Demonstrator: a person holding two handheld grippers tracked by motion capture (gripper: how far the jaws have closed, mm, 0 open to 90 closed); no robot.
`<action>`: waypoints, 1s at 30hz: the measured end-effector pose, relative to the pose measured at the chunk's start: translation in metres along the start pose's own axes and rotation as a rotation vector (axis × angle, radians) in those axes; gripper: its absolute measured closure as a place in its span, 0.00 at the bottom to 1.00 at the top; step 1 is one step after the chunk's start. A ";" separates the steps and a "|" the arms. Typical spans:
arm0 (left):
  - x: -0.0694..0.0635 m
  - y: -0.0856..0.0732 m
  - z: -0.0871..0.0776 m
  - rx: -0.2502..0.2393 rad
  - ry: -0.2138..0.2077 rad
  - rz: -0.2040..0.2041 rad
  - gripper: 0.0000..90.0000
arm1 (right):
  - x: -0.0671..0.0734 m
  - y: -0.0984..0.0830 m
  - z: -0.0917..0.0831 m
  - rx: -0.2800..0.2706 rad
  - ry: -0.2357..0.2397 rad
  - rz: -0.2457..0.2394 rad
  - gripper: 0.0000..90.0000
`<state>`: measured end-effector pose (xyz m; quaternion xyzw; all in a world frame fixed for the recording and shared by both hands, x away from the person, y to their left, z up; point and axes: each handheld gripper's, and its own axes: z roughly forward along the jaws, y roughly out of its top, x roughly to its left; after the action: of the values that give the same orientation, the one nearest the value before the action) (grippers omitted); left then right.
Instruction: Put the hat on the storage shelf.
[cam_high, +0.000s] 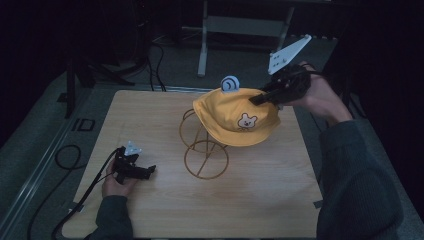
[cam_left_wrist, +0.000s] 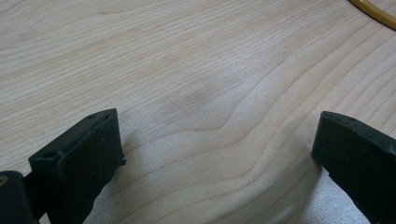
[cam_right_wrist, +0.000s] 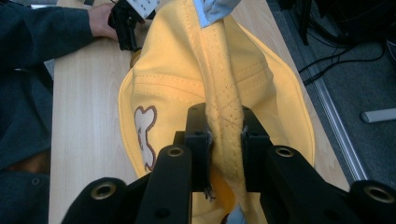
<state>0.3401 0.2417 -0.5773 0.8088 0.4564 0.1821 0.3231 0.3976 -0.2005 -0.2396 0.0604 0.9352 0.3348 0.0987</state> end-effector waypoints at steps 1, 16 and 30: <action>0.000 0.000 0.000 0.000 0.000 0.000 0.02 | 0.000 0.000 0.000 0.000 0.000 0.000 0.87; 0.000 0.000 0.000 -0.001 0.000 -0.001 0.02 | -0.003 0.020 0.024 -0.010 0.011 -0.004 0.87; 0.000 0.000 0.000 0.000 0.000 -0.001 0.02 | 0.001 0.043 0.055 -0.002 0.024 -0.012 0.87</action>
<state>0.3400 0.2416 -0.5773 0.8084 0.4570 0.1821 0.3233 0.4113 -0.1338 -0.2541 0.0508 0.9363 0.3357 0.0896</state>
